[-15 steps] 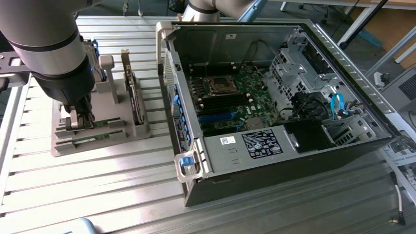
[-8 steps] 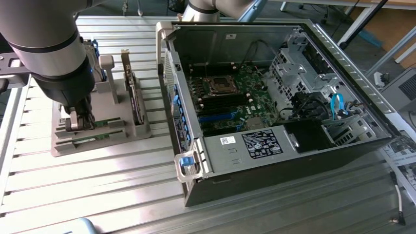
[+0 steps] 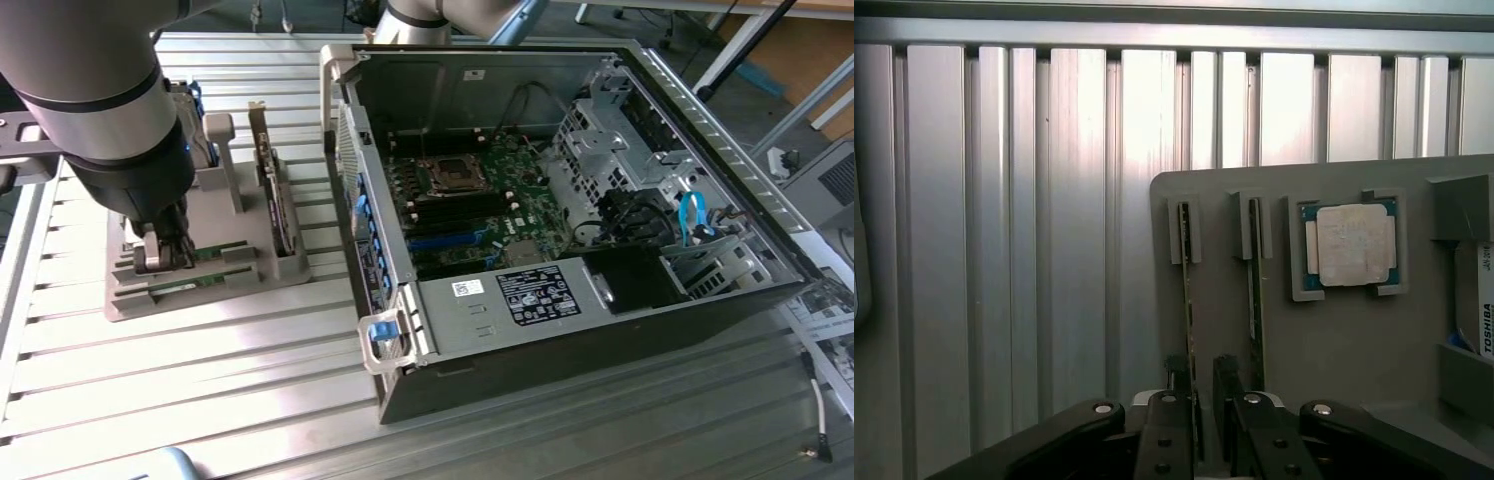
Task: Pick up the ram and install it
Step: 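Pick up the ram and move it above insertion slot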
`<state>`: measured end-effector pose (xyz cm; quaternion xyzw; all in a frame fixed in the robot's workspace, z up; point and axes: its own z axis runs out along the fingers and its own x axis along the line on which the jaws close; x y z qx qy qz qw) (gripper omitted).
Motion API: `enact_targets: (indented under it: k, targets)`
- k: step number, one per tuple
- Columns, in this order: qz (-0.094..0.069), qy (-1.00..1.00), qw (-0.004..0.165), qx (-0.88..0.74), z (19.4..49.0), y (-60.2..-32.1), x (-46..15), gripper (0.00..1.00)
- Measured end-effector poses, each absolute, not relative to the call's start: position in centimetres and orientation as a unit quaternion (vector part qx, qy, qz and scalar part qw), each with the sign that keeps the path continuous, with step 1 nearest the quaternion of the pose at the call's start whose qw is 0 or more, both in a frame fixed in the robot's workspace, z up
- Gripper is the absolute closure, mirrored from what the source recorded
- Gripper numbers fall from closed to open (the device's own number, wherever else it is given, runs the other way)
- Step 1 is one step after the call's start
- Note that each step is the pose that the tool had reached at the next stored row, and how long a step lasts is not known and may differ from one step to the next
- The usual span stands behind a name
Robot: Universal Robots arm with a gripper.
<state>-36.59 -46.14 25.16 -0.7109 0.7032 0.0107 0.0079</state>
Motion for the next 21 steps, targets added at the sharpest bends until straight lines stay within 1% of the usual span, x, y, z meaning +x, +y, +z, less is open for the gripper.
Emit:
enact_targets:
  k: [21]
  targets:
    - [0.011,0.694,0.008,-0.720,24.70,-46.15,-36.59,0.76]
